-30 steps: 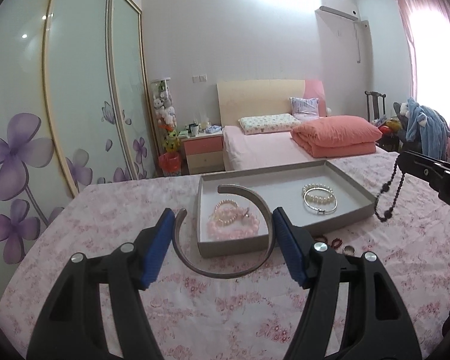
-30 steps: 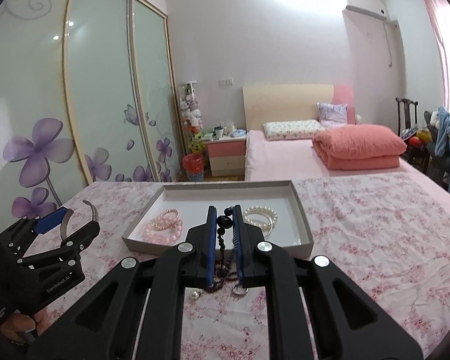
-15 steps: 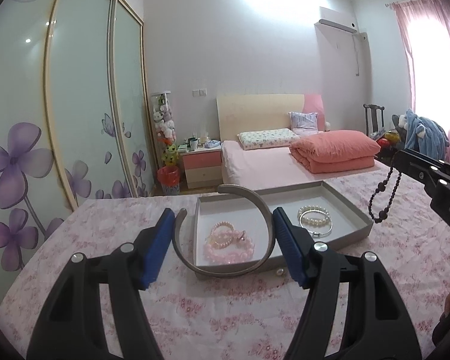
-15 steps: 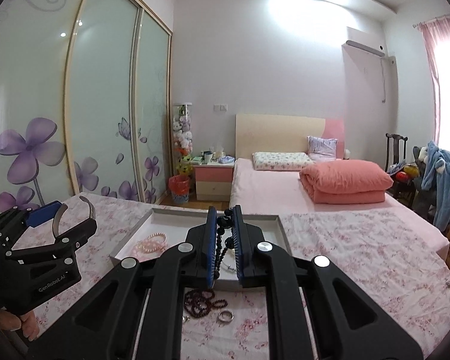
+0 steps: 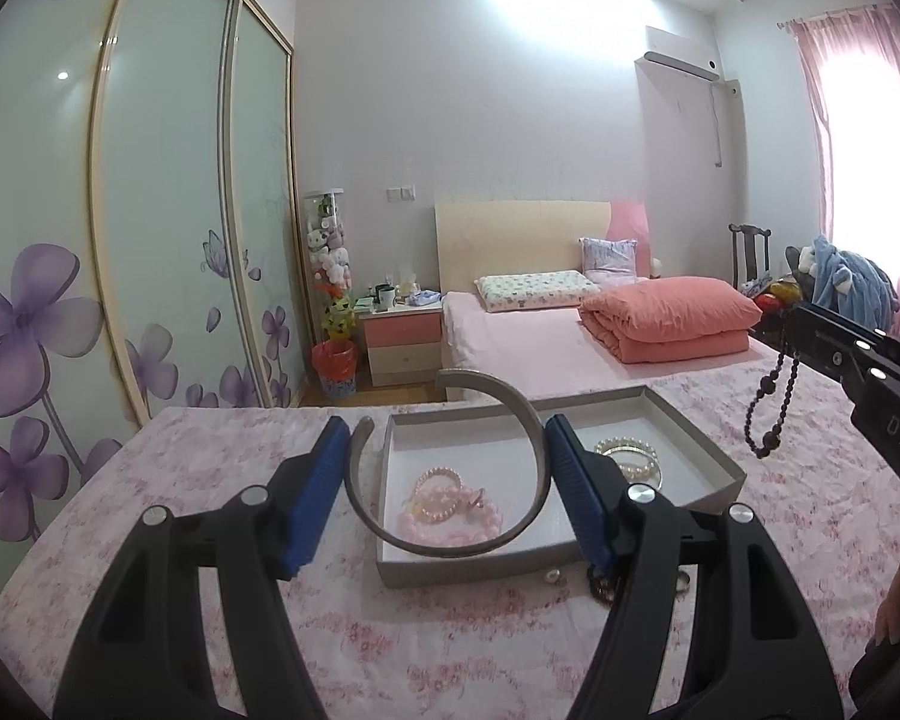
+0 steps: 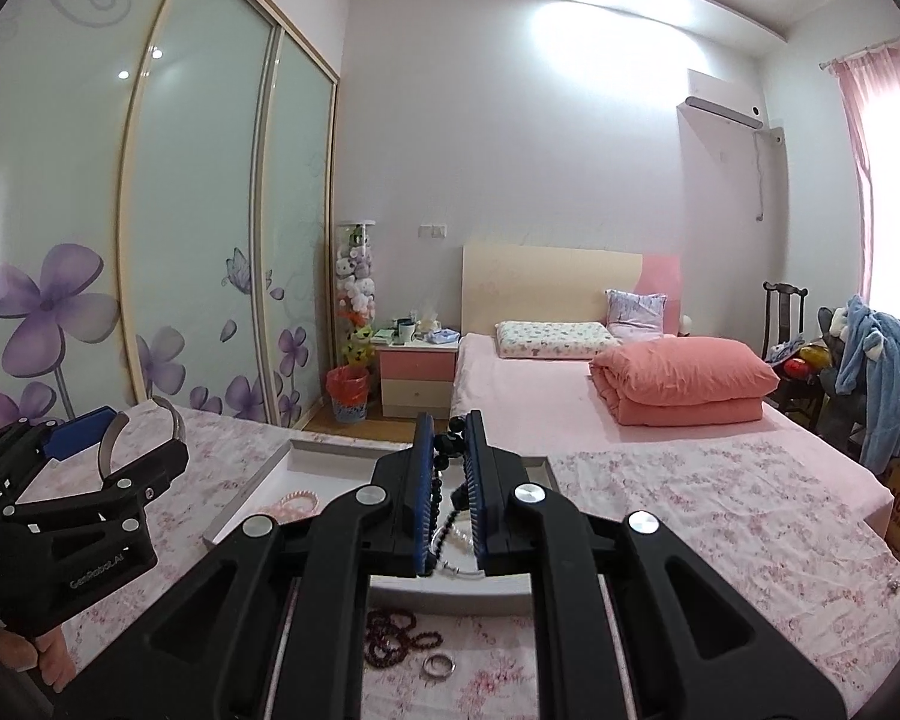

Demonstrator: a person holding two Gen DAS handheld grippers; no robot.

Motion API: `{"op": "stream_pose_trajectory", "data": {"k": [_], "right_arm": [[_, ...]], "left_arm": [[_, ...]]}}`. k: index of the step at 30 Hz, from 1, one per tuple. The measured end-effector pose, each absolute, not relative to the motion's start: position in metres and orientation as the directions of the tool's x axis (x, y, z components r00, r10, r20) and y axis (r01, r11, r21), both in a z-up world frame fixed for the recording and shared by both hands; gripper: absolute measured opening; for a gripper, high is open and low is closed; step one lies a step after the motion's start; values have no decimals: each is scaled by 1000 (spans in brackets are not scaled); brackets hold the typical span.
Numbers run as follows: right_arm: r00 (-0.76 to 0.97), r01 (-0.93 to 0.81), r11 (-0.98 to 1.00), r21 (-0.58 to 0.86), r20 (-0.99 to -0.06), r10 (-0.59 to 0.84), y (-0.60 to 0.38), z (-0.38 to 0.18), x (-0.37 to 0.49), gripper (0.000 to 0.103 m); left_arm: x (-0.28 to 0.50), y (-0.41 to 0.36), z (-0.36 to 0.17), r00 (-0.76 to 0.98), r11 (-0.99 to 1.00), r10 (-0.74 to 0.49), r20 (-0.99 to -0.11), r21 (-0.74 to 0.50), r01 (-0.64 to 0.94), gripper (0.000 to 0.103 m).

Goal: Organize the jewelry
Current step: 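Carry the black bead strand and silver cuff into the grey tray and open both tools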

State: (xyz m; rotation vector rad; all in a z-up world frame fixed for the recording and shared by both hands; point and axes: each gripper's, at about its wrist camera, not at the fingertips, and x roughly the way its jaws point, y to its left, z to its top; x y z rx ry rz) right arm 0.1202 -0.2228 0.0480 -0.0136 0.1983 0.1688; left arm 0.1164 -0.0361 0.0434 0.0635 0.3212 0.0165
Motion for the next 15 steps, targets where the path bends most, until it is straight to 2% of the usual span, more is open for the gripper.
{"op": "stream_pose_trajectory", "data": {"k": [7,15], "right_arm": [[969,-152,988,5,-195,150,-220,45,146,11],[961,-151,988,22,-230,152,-214,30,176,11]], "left_arm": [[143,-38,44,953,998,43,-301,64,-25,65],[180,-38,32,938,999,26,-345,35,-15,65]]}}
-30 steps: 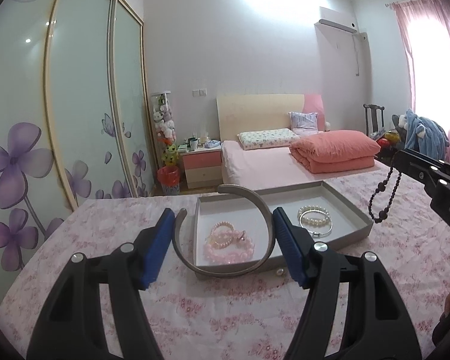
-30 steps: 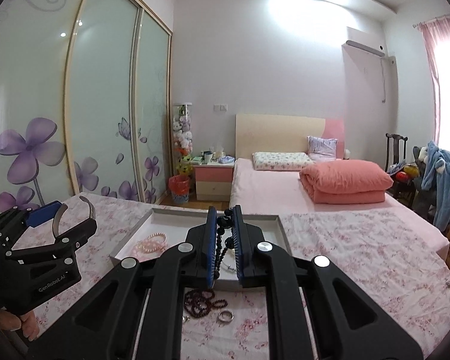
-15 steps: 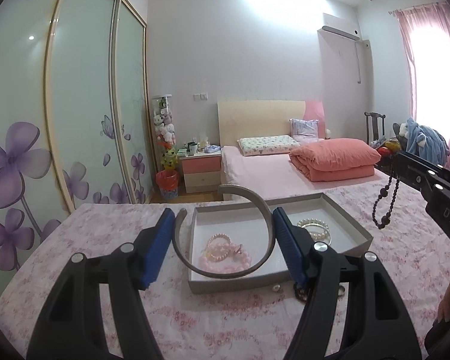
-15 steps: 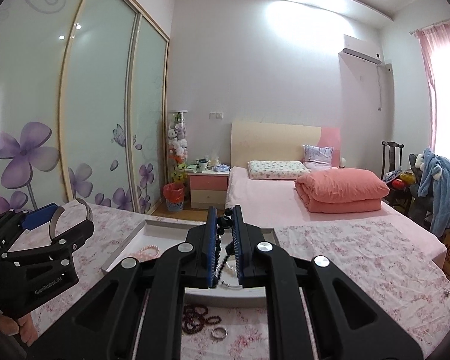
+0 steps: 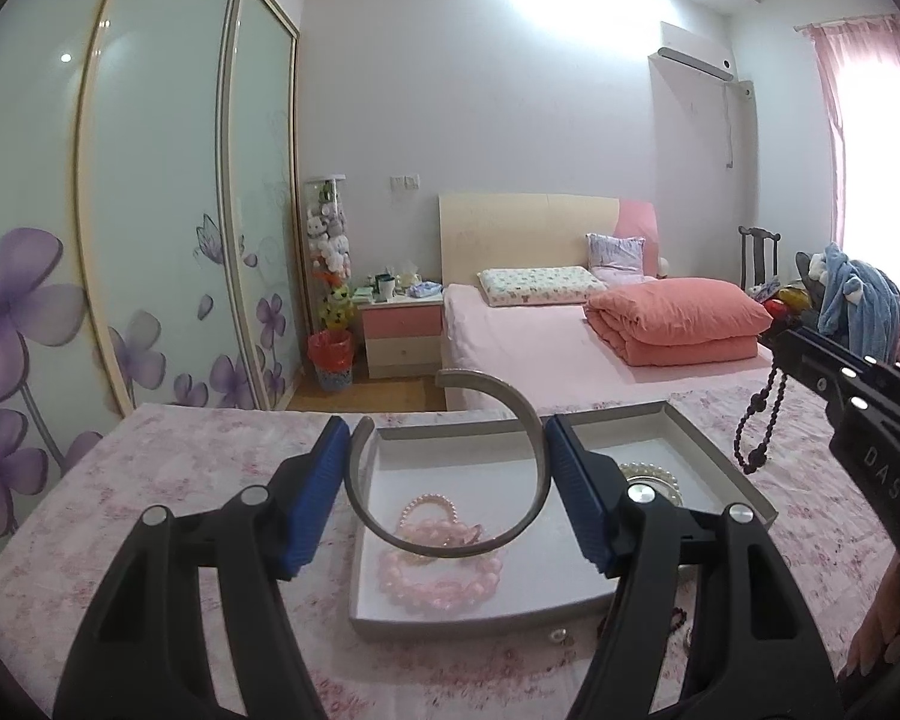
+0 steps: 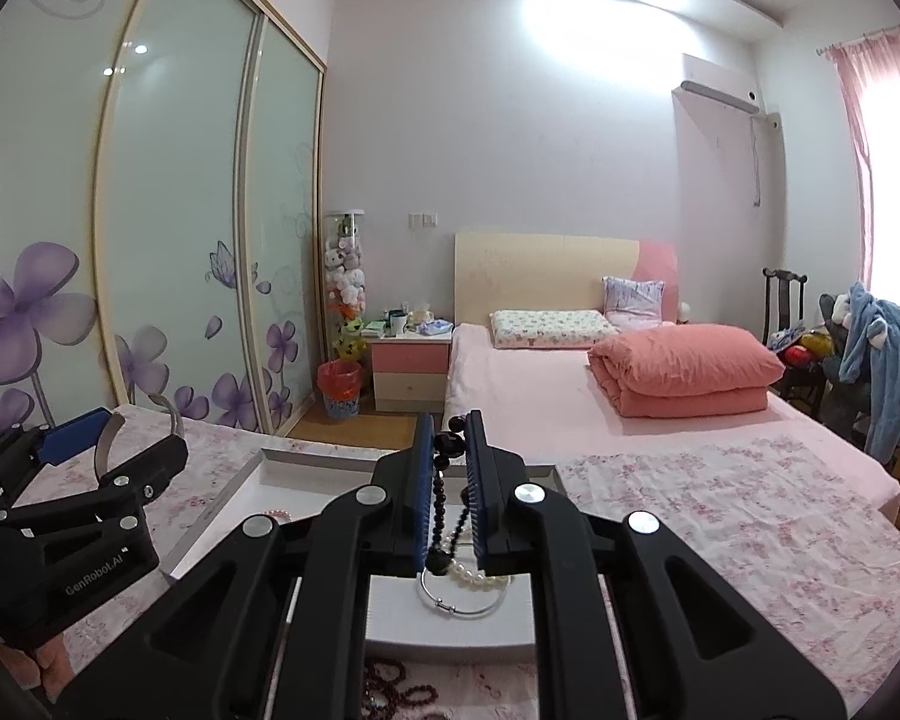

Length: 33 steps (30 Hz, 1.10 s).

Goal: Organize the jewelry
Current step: 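Carry the black bead strand and silver cuff into the grey tray and open both tools, then move the right tool to the silver ring on the bed and grasp it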

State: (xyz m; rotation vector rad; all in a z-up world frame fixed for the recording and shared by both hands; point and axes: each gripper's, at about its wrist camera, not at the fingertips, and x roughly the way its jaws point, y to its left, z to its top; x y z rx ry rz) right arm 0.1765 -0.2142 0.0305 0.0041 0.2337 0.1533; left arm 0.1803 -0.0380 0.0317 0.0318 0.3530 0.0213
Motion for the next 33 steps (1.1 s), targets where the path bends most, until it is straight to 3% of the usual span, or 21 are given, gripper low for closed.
{"op": "stream_pose_trajectory", "data": {"k": [22,23,24,25,33], "right_arm": [[891,-181,975,131,-398,219,-200,-12,255,13],[886,-180,973,145,-405,224,-203,-12,256,22],[884,-177,972,155,-410,226,-205,-13,256,37],[886,-170,973,159,-408,222,-207,-13,255,43],[894,-143,977,159,-403,196,-218,-9,243,46]], "left_arm": [[275,-42,-19,859,999,-44,-511,-18,41,66],[277,-41,-22,853,999,-48,-520,-28,39,66],[279,-37,-22,849,999,-51,-525,-34,39,66],[280,-34,-23,850,999,-51,-525,-39,36,66],[270,-9,-5,879,998,-3,-477,-60,-29,69]]}}
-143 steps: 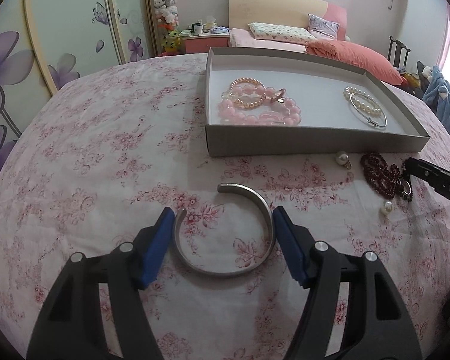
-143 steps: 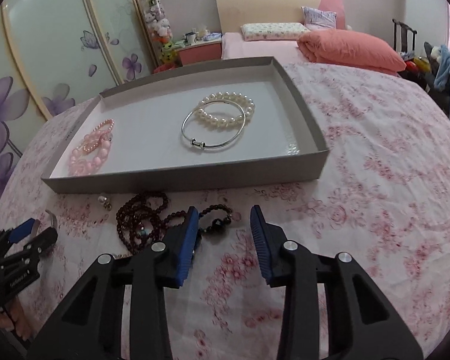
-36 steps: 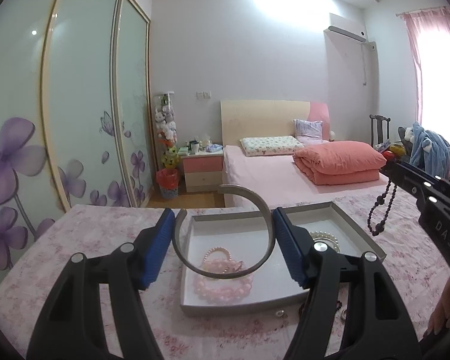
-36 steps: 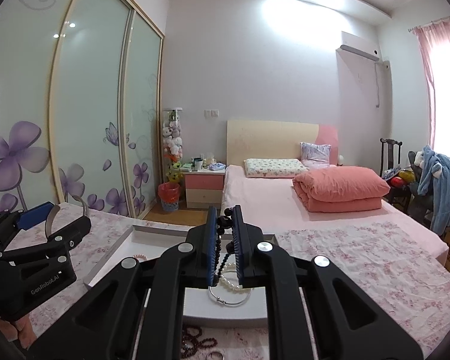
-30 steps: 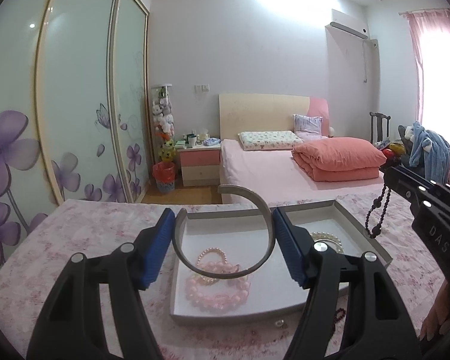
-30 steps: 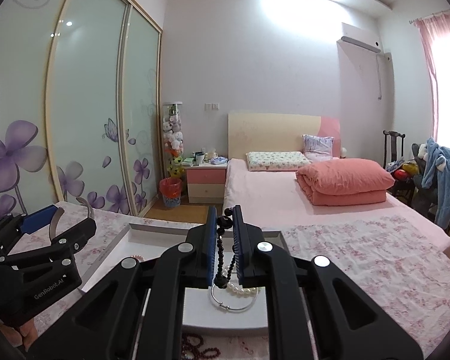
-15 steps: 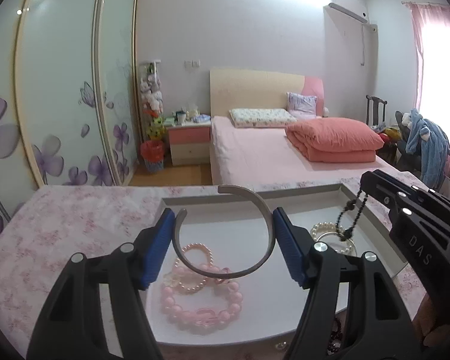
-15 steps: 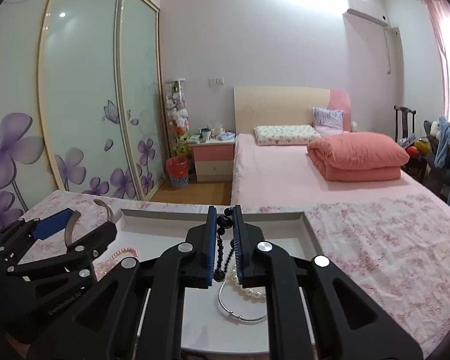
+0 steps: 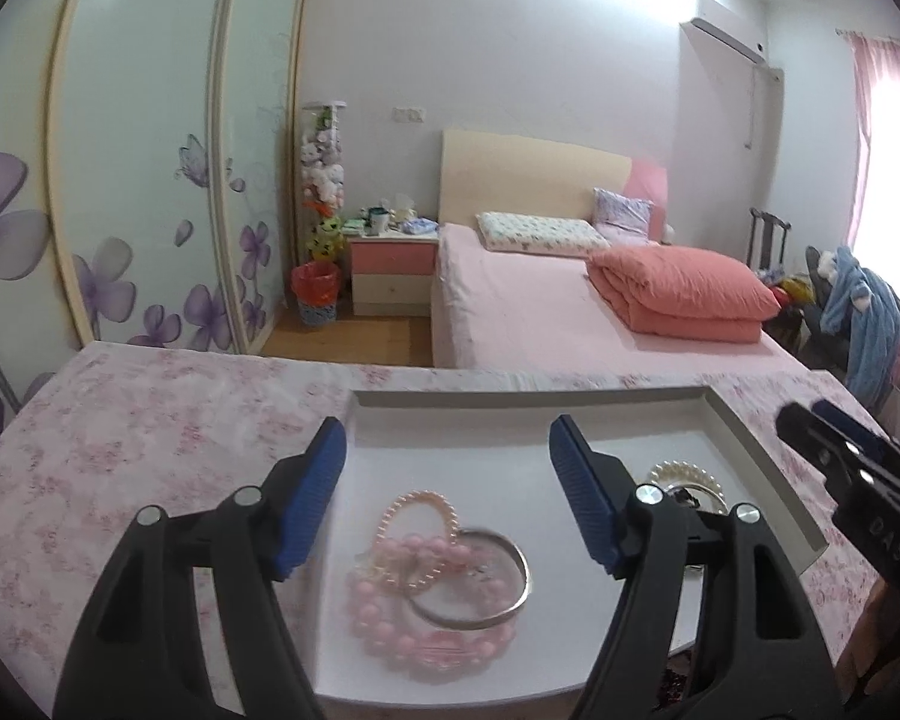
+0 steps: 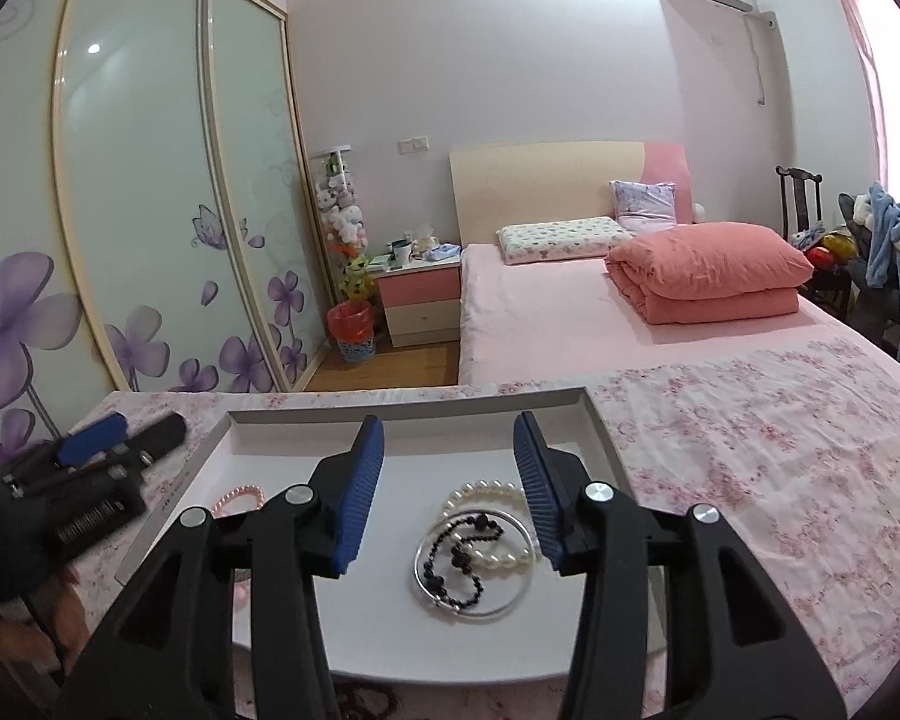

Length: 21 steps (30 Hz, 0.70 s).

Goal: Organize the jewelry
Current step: 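Move the right tool to the silver ring on the bed and grasp it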

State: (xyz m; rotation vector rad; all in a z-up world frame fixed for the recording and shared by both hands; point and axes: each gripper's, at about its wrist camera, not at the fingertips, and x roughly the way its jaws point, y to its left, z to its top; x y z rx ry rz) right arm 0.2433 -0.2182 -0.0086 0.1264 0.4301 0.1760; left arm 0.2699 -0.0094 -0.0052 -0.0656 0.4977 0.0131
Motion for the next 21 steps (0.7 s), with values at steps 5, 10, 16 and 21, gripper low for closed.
{"op": "stream_pose_trajectory", "data": {"k": [5,10,16,21], "right_arm": [[892,-139,979,152,-411,190,-220,-8,235,46],[881,-144,978,147,-431,195,-223,-9,223,46],[835,-165,976,144,-506,216,-230,-21,202,46],[740,-224,964,143,-619,264,-231,-45,185,46]], "left_arm": [[256,2,-2,876,997,22,-481,-57,-56,69],[235,7,-1,873,997,16,-487,-62,-53,69],[200,9,-4,867,998,-9,-498,-53,-20,69],[174,10,-14,850,999,-27,-526,-41,6,69]]}}
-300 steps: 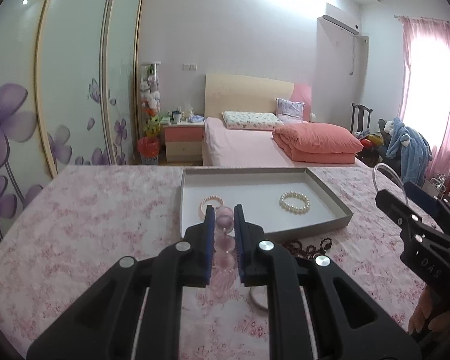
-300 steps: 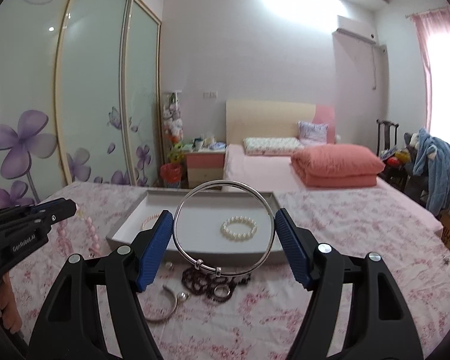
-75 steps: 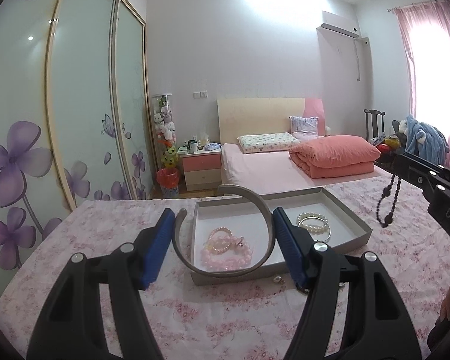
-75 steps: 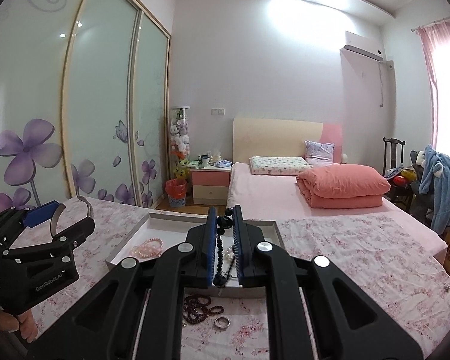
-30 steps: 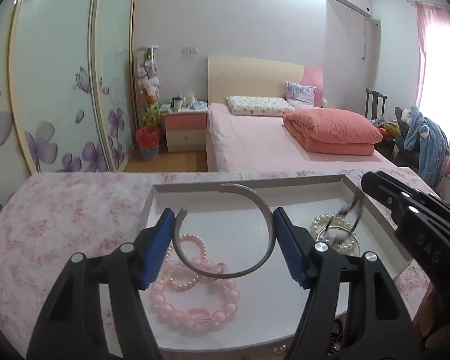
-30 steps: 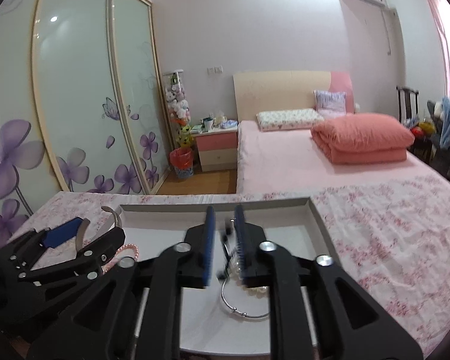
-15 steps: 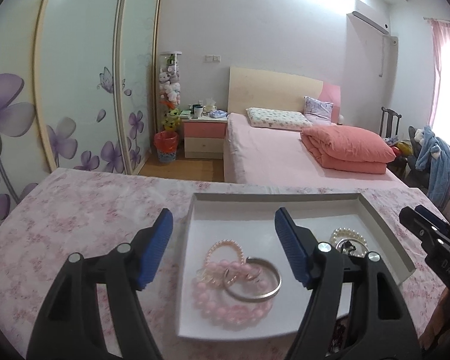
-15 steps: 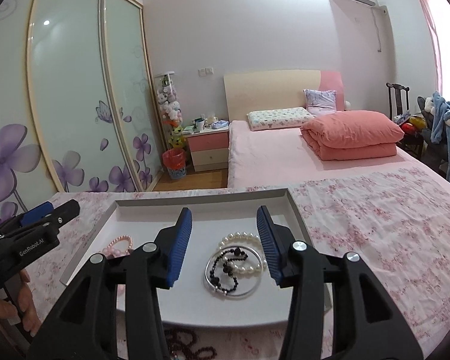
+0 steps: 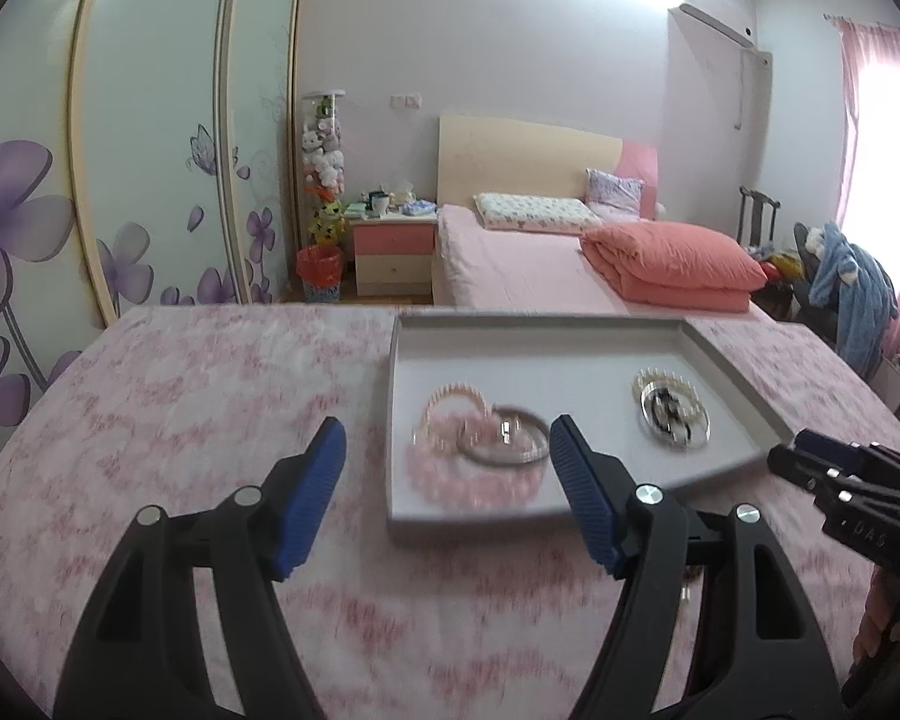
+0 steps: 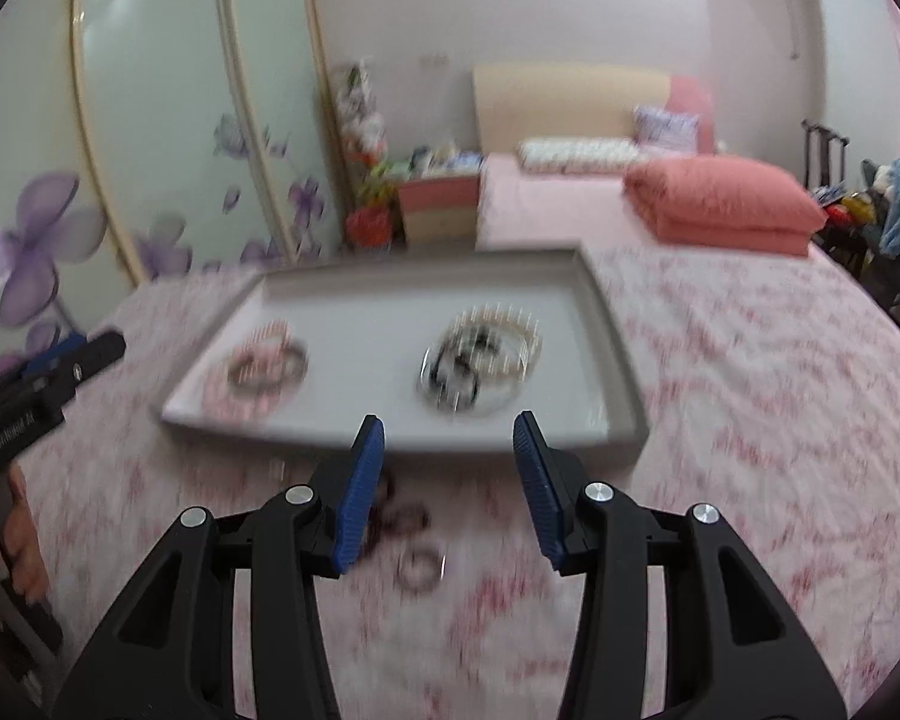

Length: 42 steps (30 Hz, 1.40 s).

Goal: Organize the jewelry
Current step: 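Move the right tool to the silver ring on the bed and grasp it, then grasp the white pearl earring with the left tool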

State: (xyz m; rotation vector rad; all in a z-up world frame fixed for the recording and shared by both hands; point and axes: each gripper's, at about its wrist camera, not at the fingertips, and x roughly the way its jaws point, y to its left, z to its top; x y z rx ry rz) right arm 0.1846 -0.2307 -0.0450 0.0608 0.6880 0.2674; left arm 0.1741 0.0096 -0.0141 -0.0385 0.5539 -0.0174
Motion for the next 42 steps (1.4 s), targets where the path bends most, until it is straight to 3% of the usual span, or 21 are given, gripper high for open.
{"op": "stream_pose_trajectory", "data": {"k": [9,20,22,33,42], "right_arm": [[609,-291,950,111,-744,273,-216,-80,172,37],[603,-272,960,69,-765,226,-211,-87,182,31],[605,-270,961,60,-766,218,-209,-87,183,23],[634,-44,998,42,-771,60,-262,-86,194,22],[637,-30,998,62,-768,67,-273,-88,192,23]], "left_arm": [[157,17,-28,820,998,-31,-571,-59,-3,69],[154,13,-29,813,998,-50,-580,-66,14,69],[153,9,-29,811,997,-62,-582,-70,26,69],[147,-45,-43,729,977,-192,-656,-61,203,69],[158,-99,-77,624,956,-191,-758,-1,292,66]]}}
